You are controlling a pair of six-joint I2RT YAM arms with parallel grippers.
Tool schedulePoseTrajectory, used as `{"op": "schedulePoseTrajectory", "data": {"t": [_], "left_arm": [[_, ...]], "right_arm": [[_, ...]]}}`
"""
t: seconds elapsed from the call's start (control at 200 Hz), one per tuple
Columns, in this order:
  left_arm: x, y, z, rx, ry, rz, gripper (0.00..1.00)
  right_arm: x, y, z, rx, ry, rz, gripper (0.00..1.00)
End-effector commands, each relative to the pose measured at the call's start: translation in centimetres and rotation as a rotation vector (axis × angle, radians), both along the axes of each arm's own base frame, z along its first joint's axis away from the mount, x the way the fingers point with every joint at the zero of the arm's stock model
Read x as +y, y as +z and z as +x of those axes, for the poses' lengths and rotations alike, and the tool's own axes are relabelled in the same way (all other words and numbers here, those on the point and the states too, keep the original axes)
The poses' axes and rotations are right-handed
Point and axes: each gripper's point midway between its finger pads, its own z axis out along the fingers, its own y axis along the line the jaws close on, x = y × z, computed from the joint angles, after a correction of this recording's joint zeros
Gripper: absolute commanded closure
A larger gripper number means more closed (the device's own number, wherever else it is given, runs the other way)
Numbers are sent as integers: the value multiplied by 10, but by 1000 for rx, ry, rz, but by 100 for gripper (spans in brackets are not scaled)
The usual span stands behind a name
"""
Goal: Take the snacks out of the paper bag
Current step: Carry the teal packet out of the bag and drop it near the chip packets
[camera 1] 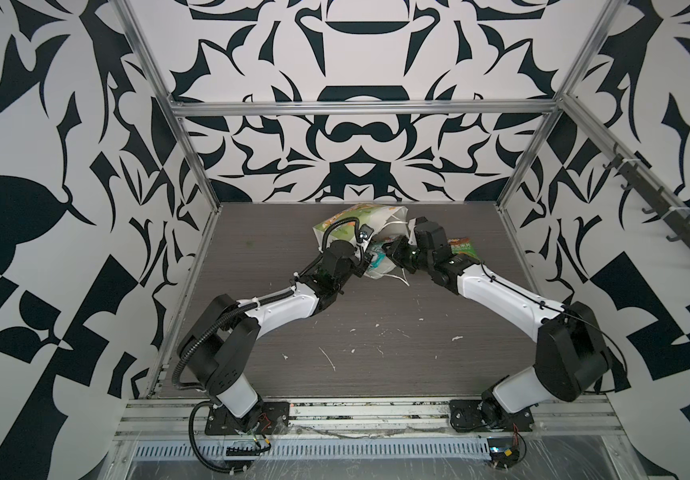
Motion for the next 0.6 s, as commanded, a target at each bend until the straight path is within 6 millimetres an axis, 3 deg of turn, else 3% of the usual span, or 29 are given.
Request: {"op": "schedulePoseTrajectory", "data": {"t": [0.0, 0.215, 0.41, 0.515, 0.595], "left_arm": [[1, 6, 7, -7, 24, -5, 100], [2, 8, 8, -5, 32, -4, 100], [5, 9, 12, -5, 50, -3, 100], [5, 13, 15, -2, 59, -3, 100], [6, 16, 17, -7, 65, -7, 100]], "right_arm": [[2, 55, -3, -165, 70, 32, 100], [-28, 79, -11, -208, 70, 26, 100], [-48, 133, -38, -342, 150, 13, 100], [-73, 150, -48, -373, 98, 20, 100], [-95, 152, -53, -368, 40, -9, 100]]}}
